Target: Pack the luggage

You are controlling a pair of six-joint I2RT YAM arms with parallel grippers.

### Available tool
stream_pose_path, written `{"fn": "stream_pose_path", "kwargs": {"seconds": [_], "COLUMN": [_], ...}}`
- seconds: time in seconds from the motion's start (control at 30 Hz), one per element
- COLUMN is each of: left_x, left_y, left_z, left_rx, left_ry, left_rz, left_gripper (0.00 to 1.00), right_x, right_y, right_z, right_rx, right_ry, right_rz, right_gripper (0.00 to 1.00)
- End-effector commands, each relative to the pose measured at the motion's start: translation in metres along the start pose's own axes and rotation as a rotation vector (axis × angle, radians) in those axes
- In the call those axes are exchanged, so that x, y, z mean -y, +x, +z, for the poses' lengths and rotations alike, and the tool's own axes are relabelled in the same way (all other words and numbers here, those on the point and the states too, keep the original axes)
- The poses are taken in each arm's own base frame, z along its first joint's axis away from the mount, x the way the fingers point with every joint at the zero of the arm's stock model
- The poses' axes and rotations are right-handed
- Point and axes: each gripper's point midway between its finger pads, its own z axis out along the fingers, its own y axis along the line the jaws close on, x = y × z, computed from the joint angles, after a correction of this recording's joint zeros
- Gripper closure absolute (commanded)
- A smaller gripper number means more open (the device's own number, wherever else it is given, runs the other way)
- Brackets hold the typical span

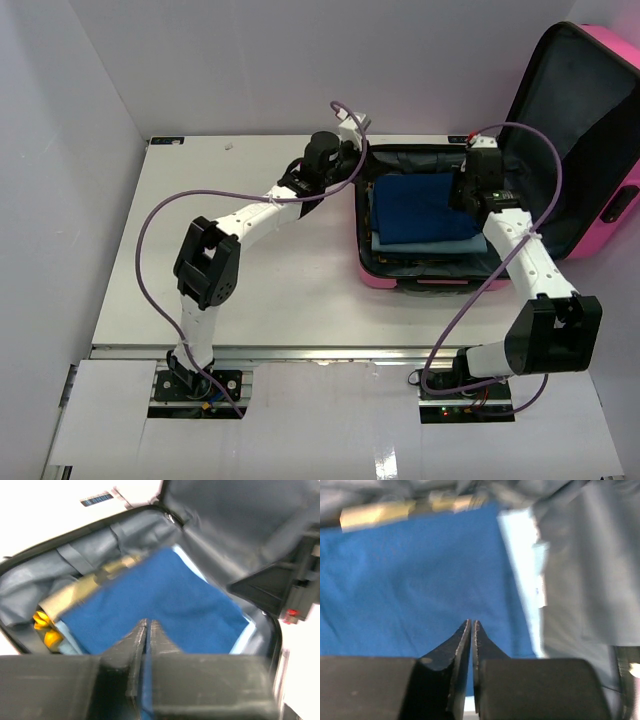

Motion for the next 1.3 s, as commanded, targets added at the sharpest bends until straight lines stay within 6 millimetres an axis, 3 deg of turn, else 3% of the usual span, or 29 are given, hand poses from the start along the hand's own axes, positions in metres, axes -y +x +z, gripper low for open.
{"fn": "stream_pose_path", "kwargs": {"seconds": [0.0,0.13,0.27,0.43,0.53,0.63,0.73,0.83,0.9,1.0,1.07,1.13,1.27], "left_x": [0.014,0.024,0.007,-0.003,-0.003,-0.005,-0.013,-0.032,-0.045,-0.048,-0.046,-0.049,-0.060], "left_y": [0.069,0.104,0.118,0.091,0.055,0.052,0.075,0.097,0.086,0.059,0.033,0.013,0.002], "left_z": [-0.002,-0.006,-0.015,-0.016,-0.020,-0.022,-0.024,-0.034,-0.041,-0.048,-0.054,-0.059,-0.066], "left_rx": [-0.172,-0.256,-0.285,-0.295,-0.226,-0.215,-0.261,-0.278,-0.219,-0.163,-0.118,-0.090,-0.070], "left_ry": [0.089,0.072,-0.043,-0.157,-0.219,-0.238,-0.253,-0.327,-0.402,-0.463,-0.501,-0.543,-0.610], "left_rz": [-0.051,-0.040,-0.042,-0.012,0.018,0.019,0.000,0.010,0.042,0.083,0.114,0.150,0.170], "left_gripper": [0.99,1.00,1.00,1.00,0.99,0.98,1.00,1.00,1.00,0.92,0.76,0.54,0.43], "right_x": [0.003,0.013,-0.002,-0.003,-0.005,0.009,0.018,0.022,0.023,0.020,0.018,0.012,0.011], "right_y": [0.056,0.077,0.054,0.008,-0.002,0.021,0.048,0.060,0.059,0.048,0.032,0.012,-0.022], "right_z": [0.028,0.035,0.020,-0.010,-0.007,0.011,0.028,0.037,0.040,0.035,0.024,0.006,-0.024], "right_rx": [-0.120,-0.155,-0.073,0.026,0.050,0.018,-0.025,-0.060,-0.070,-0.068,-0.039,0.020,0.145], "right_ry": [-0.012,0.013,-0.050,-0.056,-0.061,0.029,0.091,0.120,0.130,0.119,0.105,0.064,0.044], "right_rz": [0.050,0.083,0.088,0.076,0.075,0.116,0.140,0.133,0.127,0.123,0.118,0.090,0.074], "right_gripper": [0.92,0.92,0.92,0.92,0.92,0.92,0.92,0.92,0.92,0.92,0.91,0.80,0.53]}}
